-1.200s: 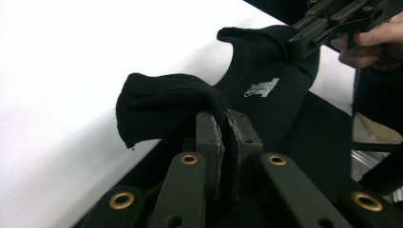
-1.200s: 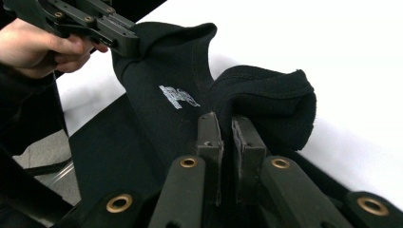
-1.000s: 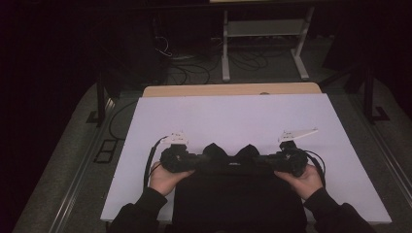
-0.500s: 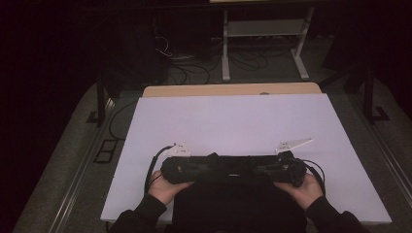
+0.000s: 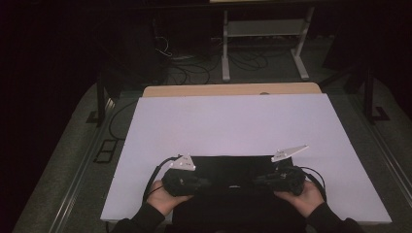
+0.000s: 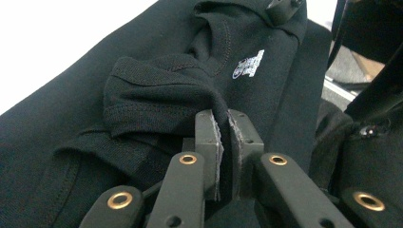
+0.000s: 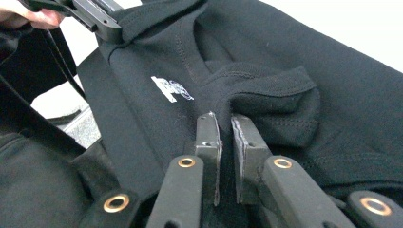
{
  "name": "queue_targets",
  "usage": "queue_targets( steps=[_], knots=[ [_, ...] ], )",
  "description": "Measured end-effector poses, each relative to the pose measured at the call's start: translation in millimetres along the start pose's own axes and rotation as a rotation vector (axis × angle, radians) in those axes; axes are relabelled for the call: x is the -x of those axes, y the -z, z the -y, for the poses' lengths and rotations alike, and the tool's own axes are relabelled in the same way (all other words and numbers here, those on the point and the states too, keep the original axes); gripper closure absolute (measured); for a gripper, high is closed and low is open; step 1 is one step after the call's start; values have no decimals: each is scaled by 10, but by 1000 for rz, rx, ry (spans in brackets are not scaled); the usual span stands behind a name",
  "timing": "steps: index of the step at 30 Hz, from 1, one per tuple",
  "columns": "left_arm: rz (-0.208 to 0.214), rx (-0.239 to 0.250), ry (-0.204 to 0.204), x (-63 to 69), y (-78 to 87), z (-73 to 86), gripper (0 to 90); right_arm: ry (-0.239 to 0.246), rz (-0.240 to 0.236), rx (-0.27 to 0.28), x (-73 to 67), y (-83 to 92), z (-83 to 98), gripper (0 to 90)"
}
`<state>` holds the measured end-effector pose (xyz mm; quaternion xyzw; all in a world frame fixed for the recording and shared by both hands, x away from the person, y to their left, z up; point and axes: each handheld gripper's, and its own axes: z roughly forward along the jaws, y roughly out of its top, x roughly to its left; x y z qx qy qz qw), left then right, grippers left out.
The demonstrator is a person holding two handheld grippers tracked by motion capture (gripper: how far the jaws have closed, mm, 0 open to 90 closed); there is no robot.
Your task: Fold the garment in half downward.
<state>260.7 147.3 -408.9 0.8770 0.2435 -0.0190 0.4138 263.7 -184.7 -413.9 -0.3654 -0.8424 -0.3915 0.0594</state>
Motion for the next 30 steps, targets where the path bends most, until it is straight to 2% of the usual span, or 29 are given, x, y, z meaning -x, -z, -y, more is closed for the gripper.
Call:
queue_targets(
  steps=[5, 8, 10, 11, 14, 15, 18, 21, 26, 30],
  knots=[
    [8, -32, -1, 3, -13, 33, 825, -1, -15, -29, -36, -27, 57, 787],
    [34, -61, 3, 0, -32, 54, 820, -11, -23, -37, -39, -35, 75, 767],
    [43, -75, -1, 12, -46, 70, 813, -21, -18, -42, -35, -35, 84, 738],
    [46, -82, -17, 6, -45, 71, 809, -25, -16, -41, -26, -32, 87, 712],
    [55, -88, -15, -2, -41, 77, 783, -34, -10, -34, -12, -8, 87, 642],
    [59, -87, -10, 0, -39, 83, 765, -37, -11, -27, -10, 2, 86, 618],
    [49, -88, -32, 0, -21, 92, 661, -38, 5, -11, -6, 43, 85, 559],
    [20, -77, -41, -6, 7, 88, 579, -47, 17, 5, 16, 84, 88, 491],
    [-9, -49, -11, -40, 48, 94, 453, -64, 45, 23, 59, 140, 92, 404],
    [-20, -24, -11, -76, 59, 96, 367, -61, 62, 31, 90, 166, 94, 372]
  ],
)
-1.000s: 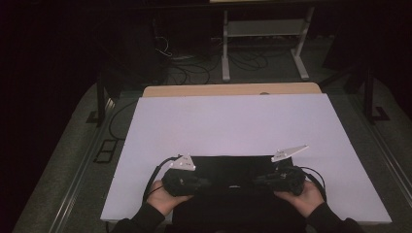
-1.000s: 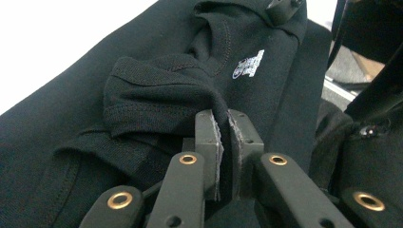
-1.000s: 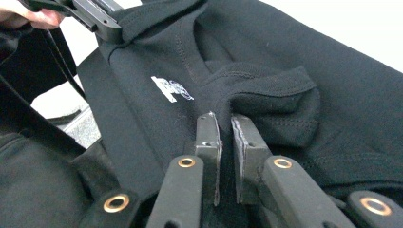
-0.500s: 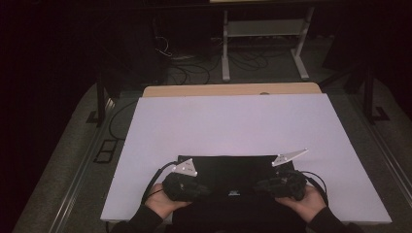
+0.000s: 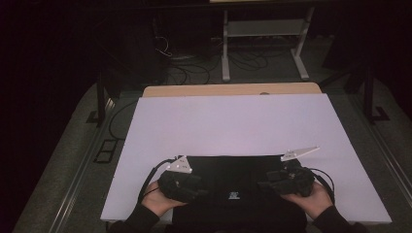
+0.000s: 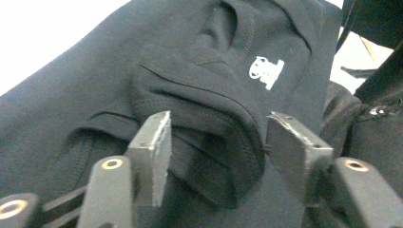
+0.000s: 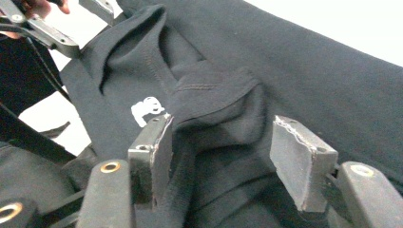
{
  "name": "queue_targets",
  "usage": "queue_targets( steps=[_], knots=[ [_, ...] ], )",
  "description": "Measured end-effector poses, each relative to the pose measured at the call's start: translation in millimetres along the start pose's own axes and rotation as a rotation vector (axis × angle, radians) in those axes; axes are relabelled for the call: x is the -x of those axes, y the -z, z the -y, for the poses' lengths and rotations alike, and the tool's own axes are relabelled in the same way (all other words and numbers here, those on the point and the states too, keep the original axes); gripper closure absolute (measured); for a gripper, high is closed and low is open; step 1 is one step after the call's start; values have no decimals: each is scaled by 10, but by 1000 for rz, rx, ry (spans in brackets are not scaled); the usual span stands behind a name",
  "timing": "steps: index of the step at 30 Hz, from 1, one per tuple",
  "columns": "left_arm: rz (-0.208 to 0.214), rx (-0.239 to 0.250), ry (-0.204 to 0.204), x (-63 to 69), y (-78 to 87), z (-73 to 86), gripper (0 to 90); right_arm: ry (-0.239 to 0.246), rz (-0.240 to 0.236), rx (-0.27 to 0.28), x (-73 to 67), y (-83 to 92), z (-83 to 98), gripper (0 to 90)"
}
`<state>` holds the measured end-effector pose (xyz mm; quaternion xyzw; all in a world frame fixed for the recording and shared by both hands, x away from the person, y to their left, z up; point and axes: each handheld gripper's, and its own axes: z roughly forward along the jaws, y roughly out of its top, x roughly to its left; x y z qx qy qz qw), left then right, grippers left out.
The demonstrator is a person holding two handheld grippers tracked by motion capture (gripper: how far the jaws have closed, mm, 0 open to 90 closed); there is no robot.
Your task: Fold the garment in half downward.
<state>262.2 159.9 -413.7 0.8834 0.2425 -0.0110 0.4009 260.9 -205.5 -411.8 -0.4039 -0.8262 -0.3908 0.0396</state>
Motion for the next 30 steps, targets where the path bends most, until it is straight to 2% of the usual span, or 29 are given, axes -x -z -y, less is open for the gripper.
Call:
queue_targets(
  steps=[5, 8, 11, 15, 18, 25, 30],
  knots=[
    [-1, 17, 2, -37, 21, 0, 284, 22, 5, 17, 29, 17, -6, 290],
    [-7, 41, 23, -69, 38, 4, 266, 35, 18, 35, 42, 28, -19, 183],
    [-6, 89, 74, -90, 51, 8, 215, 49, 40, 32, 61, 28, -36, 129],
    [-12, 86, 75, -142, 75, -8, 165, 63, 47, 44, 77, 44, -55, 100],
    [-10, 92, 88, -190, 81, -20, 131, 84, 42, 50, 92, 63, -78, 15],
    [-27, 112, 101, -276, 72, -46, 0, 84, 58, 75, 168, 105, -144, 0],
    [-26, 120, 85, -275, 82, -75, 0, 88, 57, 84, 225, 149, -181, 0]
  ],
)
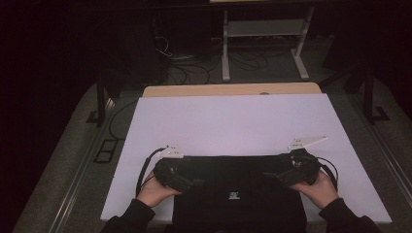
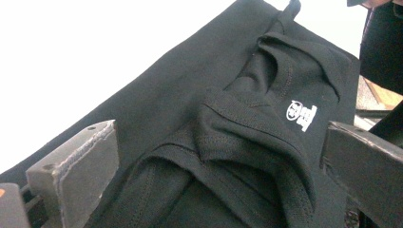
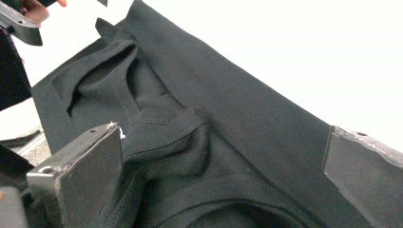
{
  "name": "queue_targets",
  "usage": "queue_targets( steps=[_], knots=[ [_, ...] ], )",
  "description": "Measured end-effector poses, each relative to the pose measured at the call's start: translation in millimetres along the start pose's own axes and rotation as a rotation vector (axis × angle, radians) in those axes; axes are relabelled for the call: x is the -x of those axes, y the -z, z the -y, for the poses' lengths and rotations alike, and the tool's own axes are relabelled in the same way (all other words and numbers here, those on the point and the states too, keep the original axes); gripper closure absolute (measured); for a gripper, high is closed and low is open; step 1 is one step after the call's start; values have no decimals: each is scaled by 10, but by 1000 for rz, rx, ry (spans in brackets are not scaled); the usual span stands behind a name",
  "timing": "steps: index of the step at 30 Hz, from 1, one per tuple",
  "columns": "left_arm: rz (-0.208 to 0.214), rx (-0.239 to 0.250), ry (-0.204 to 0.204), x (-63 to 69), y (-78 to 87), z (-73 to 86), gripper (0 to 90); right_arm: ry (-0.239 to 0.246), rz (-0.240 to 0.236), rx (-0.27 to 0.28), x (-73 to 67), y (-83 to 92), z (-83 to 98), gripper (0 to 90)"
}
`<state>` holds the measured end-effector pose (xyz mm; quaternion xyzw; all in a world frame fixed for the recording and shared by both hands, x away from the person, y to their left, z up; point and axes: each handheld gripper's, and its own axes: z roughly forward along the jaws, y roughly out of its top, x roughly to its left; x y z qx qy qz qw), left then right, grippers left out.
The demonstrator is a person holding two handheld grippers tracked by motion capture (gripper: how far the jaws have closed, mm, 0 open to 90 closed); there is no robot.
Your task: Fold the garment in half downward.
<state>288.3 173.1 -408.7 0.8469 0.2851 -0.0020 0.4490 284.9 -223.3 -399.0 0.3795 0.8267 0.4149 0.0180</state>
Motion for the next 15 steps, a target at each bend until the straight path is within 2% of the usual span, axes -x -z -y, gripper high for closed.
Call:
queue_targets(
  steps=[9, 15],
  knots=[
    [-13, 21, -20, -66, 100, -51, 0, 1, 2, 11, 105, 53, -23, 0],
    [-32, 41, -16, -144, 188, -78, 0, 2, 18, 34, 184, 132, -46, 0]
  ],
)
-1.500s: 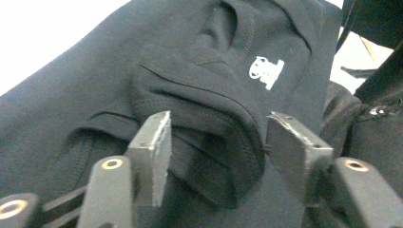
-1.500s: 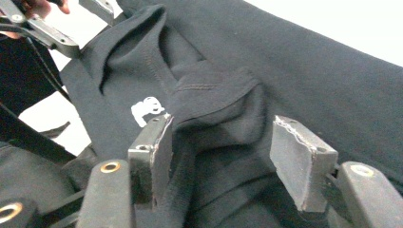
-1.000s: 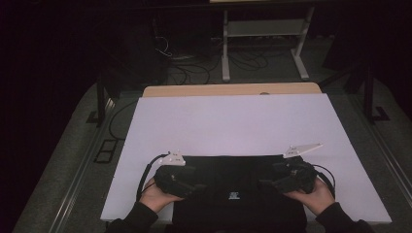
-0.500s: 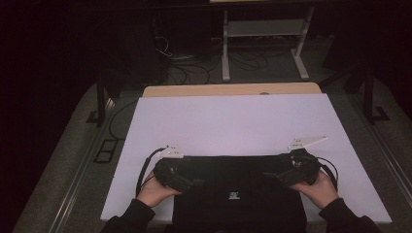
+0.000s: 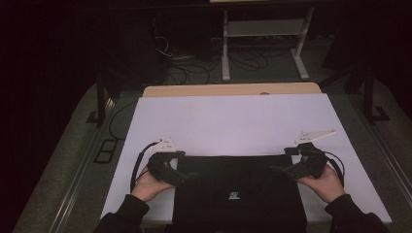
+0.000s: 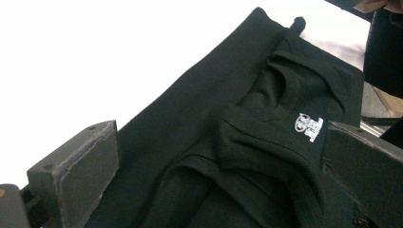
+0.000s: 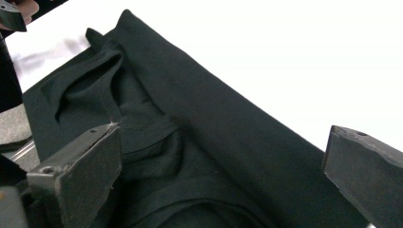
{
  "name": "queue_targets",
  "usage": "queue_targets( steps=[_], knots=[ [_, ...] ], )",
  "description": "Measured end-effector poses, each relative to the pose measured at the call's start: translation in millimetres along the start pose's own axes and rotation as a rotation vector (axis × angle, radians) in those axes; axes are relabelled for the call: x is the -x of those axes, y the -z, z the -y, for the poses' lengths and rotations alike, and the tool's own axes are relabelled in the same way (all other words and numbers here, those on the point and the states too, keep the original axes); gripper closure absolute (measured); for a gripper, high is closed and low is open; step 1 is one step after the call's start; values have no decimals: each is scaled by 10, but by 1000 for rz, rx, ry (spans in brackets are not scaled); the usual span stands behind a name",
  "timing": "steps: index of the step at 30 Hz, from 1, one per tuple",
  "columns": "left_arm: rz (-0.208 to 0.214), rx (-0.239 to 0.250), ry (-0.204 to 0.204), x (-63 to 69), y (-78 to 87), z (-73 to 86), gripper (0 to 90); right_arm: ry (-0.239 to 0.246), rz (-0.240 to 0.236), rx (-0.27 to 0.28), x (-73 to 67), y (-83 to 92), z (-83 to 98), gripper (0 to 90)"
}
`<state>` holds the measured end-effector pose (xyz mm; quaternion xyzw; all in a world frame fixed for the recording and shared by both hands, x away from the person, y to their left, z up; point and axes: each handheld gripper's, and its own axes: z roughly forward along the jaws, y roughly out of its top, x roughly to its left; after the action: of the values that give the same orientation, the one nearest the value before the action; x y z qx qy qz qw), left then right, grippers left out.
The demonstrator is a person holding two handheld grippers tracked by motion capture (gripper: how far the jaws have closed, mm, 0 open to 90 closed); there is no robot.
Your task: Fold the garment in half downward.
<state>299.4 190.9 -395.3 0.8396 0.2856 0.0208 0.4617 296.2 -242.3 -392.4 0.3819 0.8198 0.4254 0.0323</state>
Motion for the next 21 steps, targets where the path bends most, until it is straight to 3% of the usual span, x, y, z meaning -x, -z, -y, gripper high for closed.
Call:
queue_targets(
  steps=[15, 21],
  knots=[
    [-13, -10, -18, -129, 63, -35, 0, -5, 28, 19, 184, 86, -10, 0],
    [-16, -3, -1, -204, 51, -42, 0, -13, 34, 11, 242, 72, -8, 0]
  ],
)
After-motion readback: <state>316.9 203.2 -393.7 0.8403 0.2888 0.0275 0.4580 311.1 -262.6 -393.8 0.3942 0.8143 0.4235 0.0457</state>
